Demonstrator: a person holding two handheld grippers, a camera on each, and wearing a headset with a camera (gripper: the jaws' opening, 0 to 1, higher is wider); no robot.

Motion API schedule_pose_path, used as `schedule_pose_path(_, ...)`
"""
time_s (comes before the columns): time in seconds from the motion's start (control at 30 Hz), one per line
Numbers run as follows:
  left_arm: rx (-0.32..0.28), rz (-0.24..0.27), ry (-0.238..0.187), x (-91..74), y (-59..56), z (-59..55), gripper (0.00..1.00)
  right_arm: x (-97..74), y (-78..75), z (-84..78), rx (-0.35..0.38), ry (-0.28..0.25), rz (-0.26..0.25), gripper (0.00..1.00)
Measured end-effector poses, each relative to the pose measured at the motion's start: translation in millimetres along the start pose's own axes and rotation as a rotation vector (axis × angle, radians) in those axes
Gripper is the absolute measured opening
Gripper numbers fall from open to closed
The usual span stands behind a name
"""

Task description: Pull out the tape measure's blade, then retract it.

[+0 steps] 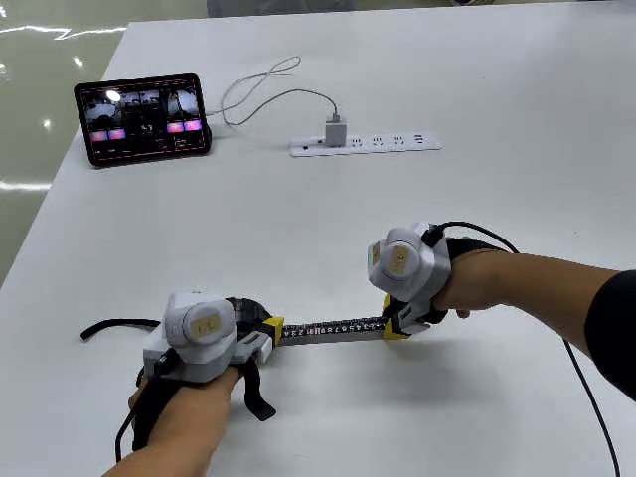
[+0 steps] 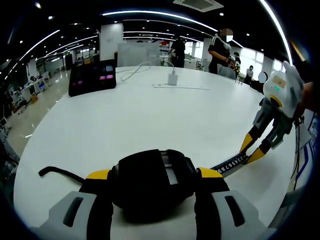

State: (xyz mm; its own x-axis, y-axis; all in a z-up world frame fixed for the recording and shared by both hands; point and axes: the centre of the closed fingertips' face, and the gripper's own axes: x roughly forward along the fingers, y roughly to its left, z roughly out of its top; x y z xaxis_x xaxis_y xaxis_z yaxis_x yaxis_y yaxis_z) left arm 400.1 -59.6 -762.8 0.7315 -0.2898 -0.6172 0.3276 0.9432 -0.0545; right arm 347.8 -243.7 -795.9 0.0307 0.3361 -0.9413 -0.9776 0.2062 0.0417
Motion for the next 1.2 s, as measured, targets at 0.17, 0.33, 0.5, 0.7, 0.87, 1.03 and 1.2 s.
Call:
schedule_pose_path(0.17,-0.001,0.0,0.001,0.6,0.2,0.3,0.62,0.5,0.2,2.0,0.003,0.0,-0.001,0.1)
schedule_pose_path(0.33,0.0,-0.001,0.002,0.6,0.1,0.2,0.62,1.1,0.2,3.9,0.003,0.0,0.001,0.1)
schedule_pose_path(0.5,0.0,0.0,0.002,0.4,0.1,0.2,0.62,1.8,0.5,6.0,-0.014,-0.006,0.004,0.1)
schedule_pose_path(0.7,0.0,-0.002,0.004,0.0,-0.2,0.0,0.62,2.5,1.0,8.7,-0.011,-0.009,0.005,0.1)
schedule_pose_path(0.87,0.0,-0.002,0.005,-0.2,-0.3,-0.1,0.62,3.0,1.6,10.9,-0.018,-0.011,0.001,0.1)
schedule_pose_path(1.03,-0.001,-0.002,0.006,-0.3,-0.2,-0.3,0.62,3.6,1.6,13.2,-0.009,-0.012,0.003,0.1)
schedule_pose_path(1.2,-0.001,-0.002,0.004,0.2,0.0,-0.3,0.62,4.5,0.7,15.2,-0.006,-0.014,0.005,0.1)
